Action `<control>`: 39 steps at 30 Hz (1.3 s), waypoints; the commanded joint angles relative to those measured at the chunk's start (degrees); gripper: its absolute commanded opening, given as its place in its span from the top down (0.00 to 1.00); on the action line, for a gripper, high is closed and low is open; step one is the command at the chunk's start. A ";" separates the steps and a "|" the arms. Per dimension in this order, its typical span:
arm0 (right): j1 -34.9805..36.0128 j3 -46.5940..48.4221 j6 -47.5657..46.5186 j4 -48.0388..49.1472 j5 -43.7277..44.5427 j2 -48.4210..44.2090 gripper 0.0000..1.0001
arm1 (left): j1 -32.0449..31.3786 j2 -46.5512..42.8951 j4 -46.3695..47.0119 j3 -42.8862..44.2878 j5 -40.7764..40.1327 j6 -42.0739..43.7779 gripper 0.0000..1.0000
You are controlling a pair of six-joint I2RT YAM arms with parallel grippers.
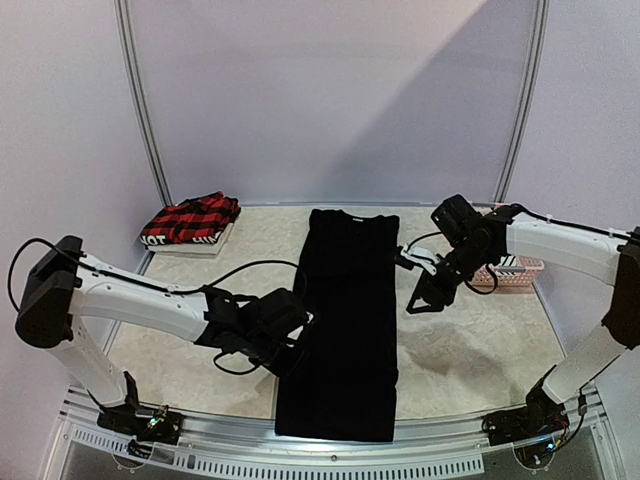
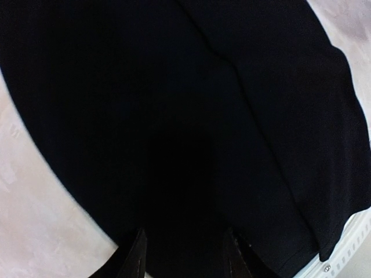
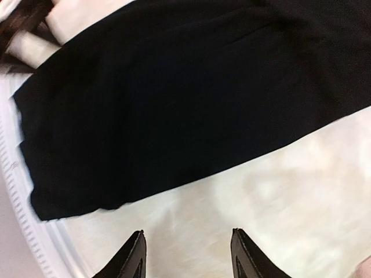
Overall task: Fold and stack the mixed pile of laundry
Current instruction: Rotate the rectangle-folded T-shirt at the center of the board.
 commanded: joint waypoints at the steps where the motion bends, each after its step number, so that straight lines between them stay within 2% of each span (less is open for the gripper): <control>1: -1.23 9.31 0.00 8.13 7.30 8.10 0.51 | -1.57 3.43 3.18 -0.38 0.80 -0.43 0.53; 5: -3.50 20.84 6.71 14.30 10.13 18.10 0.58 | -2.48 6.08 2.84 0.57 0.15 -0.48 0.55; 8: -4.99 31.58 10.27 15.52 11.93 28.19 0.63 | -4.13 5.35 0.25 3.17 -3.27 0.04 0.55; 10: -5.47 39.04 10.43 13.53 14.31 34.37 0.65 | -6.17 3.94 -2.01 6.00 -7.32 1.23 0.55; 14: -5.70 49.78 4.82 9.28 20.11 46.60 0.73 | -10.83 3.98 -3.30 12.08 -11.72 6.09 0.56; 18: -5.80 51.48 -0.56 10.07 25.79 51.01 0.82 | -13.47 10.88 -4.33 18.74 -8.51 9.17 0.62; 26: -6.06 54.98 -8.59 10.24 31.66 56.94 0.85 | -15.53 26.01 -5.64 29.20 -1.50 12.08 0.68; 35: -7.73 65.55 -17.33 12.87 38.32 67.28 0.85 | -15.38 32.66 -6.31 34.69 -2.26 15.46 0.69; 39: -8.97 66.97 -20.19 16.76 39.56 69.44 0.86 | -14.64 35.32 -6.88 38.77 -1.80 17.34 0.68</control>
